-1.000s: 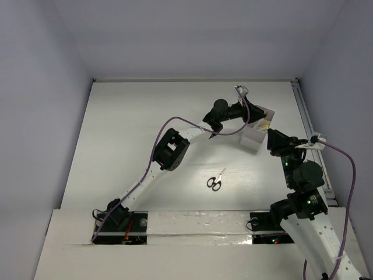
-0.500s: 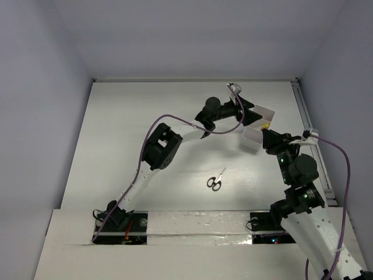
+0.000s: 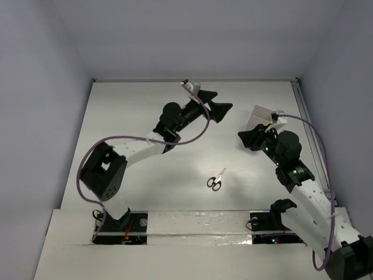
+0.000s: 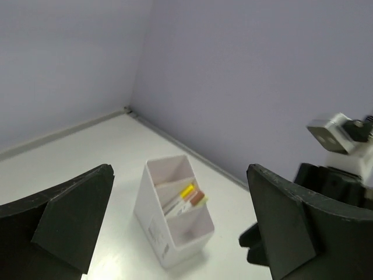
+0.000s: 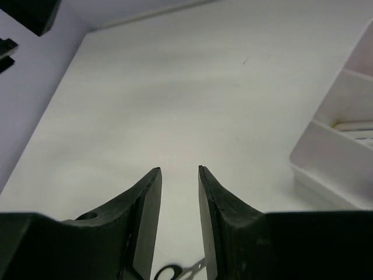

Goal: Sort the stationery into containers
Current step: Pick up the scissors from the center of the board.

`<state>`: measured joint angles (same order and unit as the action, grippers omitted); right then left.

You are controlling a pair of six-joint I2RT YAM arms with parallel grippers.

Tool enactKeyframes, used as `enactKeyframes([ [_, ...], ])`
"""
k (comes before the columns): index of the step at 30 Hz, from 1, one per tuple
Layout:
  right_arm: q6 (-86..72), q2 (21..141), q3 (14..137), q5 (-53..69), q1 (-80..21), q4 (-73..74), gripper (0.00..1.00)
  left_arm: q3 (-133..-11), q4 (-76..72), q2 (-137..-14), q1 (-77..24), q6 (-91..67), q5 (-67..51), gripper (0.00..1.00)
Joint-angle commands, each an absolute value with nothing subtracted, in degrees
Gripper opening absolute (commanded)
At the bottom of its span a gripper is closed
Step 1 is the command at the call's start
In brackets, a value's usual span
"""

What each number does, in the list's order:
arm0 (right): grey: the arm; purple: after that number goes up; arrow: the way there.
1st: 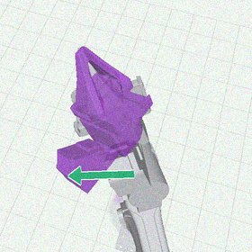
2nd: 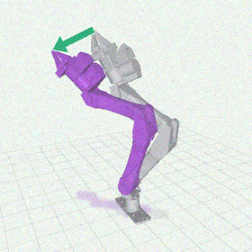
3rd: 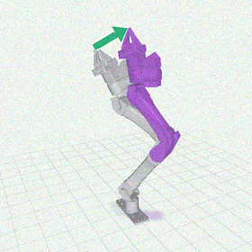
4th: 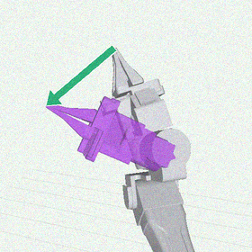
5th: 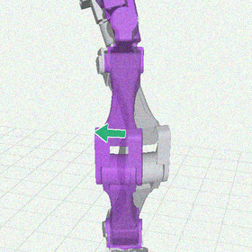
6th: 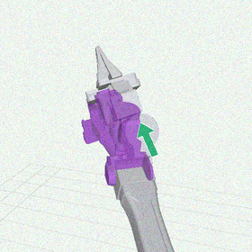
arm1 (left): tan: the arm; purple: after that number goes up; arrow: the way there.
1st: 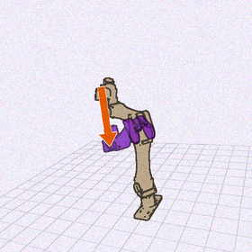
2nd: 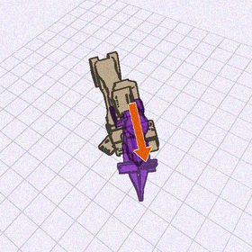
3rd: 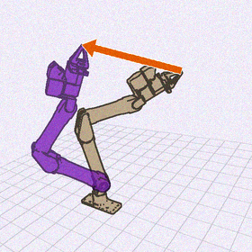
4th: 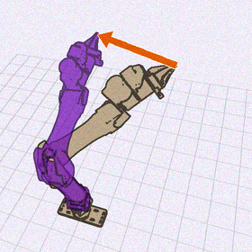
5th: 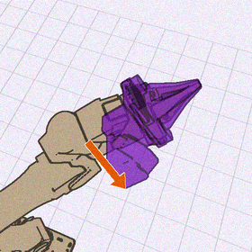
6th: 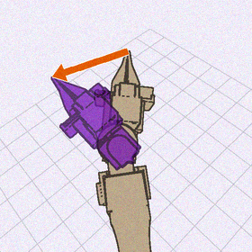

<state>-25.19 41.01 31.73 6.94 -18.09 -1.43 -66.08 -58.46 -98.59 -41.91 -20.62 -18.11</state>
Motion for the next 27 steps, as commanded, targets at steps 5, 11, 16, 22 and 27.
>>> enactKeyframes([
  [5, -27.1, 45.6, 29.4, 24.9, -20.6, 2.5, 0.52, -45.5, -50.0, -81.0, -42.2, -25.0, -6.2, 0.99],
  [11, -27.4, 51.1, 28.9, 20.0, -31.4, 4.3, 0.79, -38.5, -29.5, -61.9, -42.7, -24.7, 2.2, 0.99],
  [16, -26.1, 60.0, 32.5, 17.9, -41.6, 6.0, 0.81, -39.6, -9.3, -44.0, -42.7, -22.0, 6.1, 0.99],
  [22, -22.8, 72.0, 40.1, 10.4, -49.7, 13.5, 0.72, -50.0, 10.7, -36.6, -42.7, -17.2, 10.0, 0.99],
  [27, -21.8, 80.9, 44.6, 6.7, -51.9, 16.5, 0.56, -54.3, 17.9, -36.3, -42.7, -9.9, 14.1, 0.99],
])
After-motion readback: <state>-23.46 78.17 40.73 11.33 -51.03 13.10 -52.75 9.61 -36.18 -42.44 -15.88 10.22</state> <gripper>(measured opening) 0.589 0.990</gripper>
